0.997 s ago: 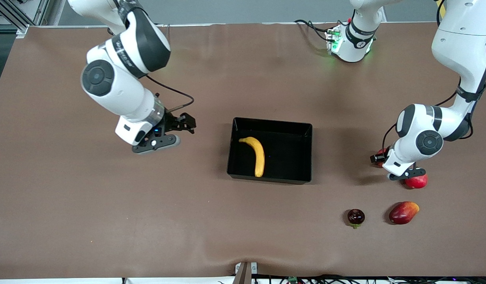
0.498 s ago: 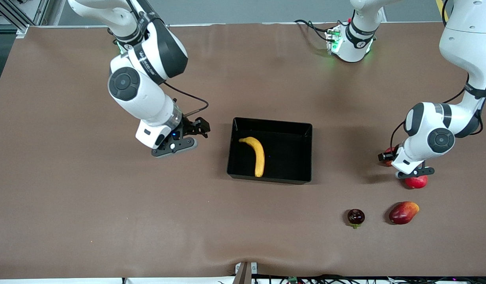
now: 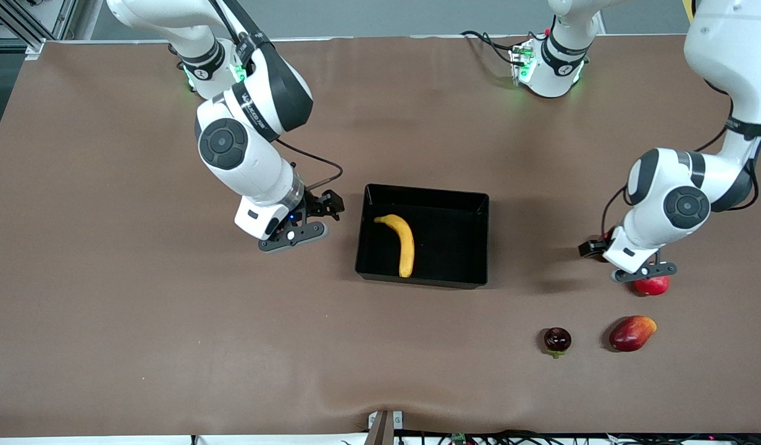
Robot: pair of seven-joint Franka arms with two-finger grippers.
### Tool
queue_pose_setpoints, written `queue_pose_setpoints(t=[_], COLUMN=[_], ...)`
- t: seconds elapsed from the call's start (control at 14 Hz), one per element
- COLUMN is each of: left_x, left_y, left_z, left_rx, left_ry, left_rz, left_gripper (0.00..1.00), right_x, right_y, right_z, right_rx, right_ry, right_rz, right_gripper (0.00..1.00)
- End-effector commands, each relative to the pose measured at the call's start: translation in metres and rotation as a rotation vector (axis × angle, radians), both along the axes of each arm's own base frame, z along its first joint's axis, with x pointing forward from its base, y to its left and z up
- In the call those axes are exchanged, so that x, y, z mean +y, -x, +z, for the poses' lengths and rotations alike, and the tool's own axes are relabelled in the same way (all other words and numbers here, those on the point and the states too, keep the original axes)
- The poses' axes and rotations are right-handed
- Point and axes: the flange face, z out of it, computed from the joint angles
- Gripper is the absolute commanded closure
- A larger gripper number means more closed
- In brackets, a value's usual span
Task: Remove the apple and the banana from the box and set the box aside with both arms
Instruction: 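Move the left gripper back over the box toward the banana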
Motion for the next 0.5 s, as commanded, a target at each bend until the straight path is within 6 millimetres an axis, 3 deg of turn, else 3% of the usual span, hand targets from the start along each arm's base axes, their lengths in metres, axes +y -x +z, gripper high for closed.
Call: queue_pose_setpoints(t=[0.0,0.14,0.28,0.43], left_x=[-0.066,-0.123,-0.185,-0.222], left_y=[-0.010,-0.011,-0.005,0.000], left_z=[0.056,0.079,0.085,0.081], left_rx=[0.027,0.003,-0.011,-0.010], left_ry=[0.065,0.083,0.100,0.108], left_rz=[0.090,0.144,0.174,0.205], left_gripper=[0.00,0.00,0.00,0.00], right_x=[0.000,-0.006,-0.011,-0.022], right_y=[-0.007,-0.011,-0.015,-0.021], right_z=[-0.001,-0.005,-0.020,-0.026], right_rx=[0.004,0.010,0.026,0.032], right_ry=[-0.004,0.004,0.019,0.026], right_rz=[-0.027,-0.040,-0.050,-0.067], right_gripper=[0.00,0.00,0.00,0.00])
